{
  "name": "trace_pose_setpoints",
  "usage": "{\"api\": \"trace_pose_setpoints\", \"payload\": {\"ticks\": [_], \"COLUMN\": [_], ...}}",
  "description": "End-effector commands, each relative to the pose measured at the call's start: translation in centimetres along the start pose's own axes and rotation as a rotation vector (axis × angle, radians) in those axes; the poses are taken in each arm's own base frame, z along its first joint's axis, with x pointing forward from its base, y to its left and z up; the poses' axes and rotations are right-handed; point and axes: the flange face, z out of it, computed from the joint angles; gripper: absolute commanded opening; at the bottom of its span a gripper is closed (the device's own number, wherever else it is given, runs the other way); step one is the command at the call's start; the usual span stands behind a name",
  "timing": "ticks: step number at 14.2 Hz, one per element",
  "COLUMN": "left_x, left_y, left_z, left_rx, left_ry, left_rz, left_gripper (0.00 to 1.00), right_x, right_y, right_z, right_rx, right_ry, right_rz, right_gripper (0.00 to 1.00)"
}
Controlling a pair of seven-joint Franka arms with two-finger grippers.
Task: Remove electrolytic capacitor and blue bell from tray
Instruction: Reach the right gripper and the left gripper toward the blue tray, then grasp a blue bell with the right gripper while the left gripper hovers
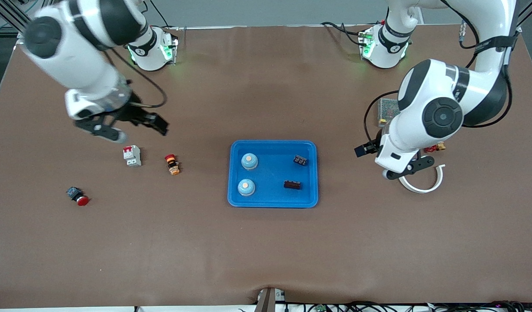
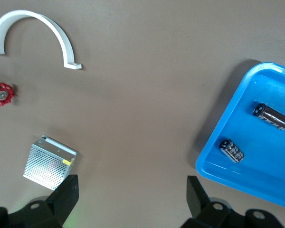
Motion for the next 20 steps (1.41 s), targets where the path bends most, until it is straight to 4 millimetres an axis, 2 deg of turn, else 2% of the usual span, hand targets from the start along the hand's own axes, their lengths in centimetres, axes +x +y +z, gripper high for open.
{"api": "trace_pose_setpoints", "payload": {"ticks": [1,4,7,9,13,15,17,20], "left_x": [-0.7,-0.8,-0.8,-1.2,-1.6,-3.1,-3.4,-3.8], "left_y": [1.0,1.3,1.3,1.7,2.1,3.6,4.0,4.4], "left_z": [0.6,0.6,0.5,0.5,0.5,0.8,0.8,0.4], "left_rx": [-0.001,-0.006,-0.008,-0.007,-0.006,0.005,0.005,0.0], "left_ry": [0.009,0.016,0.018,0.019,0.021,0.019,0.021,0.028], "left_rz": [-0.033,-0.048,-0.054,-0.045,-0.055,-0.063,-0.085,-0.077], "left_gripper": [1.0,1.0,1.0,1.0,1.0,1.0,1.0,1.0], "right_x": [-1.2,-2.6,-2.7,-2.0,-1.1,-1.2,-1.2,-0.5], "right_y": [-3.2,-6.7,-8.6,-9.6,-12.0,-14.0,-15.8,-16.4], "right_z": [3.0,7.1,11.3,13.9,17.7,19.9,21.9,24.8], "right_rx": [0.008,0.03,0.039,0.029,0.008,-0.002,-0.024,-0.06], "right_ry": [0.013,0.027,0.035,0.025,0.008,0.003,0.02,0.043], "right_rz": [0.029,0.04,0.031,0.035,0.037,0.012,-0.029,-0.064], "right_gripper": [1.0,1.0,1.0,1.0,1.0,1.0,1.0,1.0]}}
